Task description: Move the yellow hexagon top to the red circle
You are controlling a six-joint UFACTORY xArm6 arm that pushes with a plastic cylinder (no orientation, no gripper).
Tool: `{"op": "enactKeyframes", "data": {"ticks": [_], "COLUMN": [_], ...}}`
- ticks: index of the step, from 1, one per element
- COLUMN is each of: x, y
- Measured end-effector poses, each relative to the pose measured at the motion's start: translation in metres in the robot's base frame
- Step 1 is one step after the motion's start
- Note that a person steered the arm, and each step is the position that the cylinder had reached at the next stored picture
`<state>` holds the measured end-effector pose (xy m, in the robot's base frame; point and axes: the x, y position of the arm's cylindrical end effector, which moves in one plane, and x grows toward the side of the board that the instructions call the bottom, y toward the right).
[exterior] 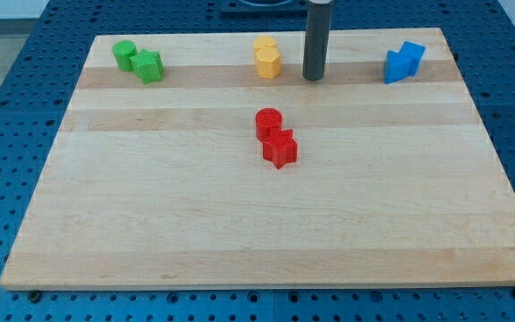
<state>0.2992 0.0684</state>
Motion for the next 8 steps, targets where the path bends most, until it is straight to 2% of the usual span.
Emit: {"op": "enactKeyframes", "data": {"ticks": [8], "x": [-0.011], "y": [0.002]}}
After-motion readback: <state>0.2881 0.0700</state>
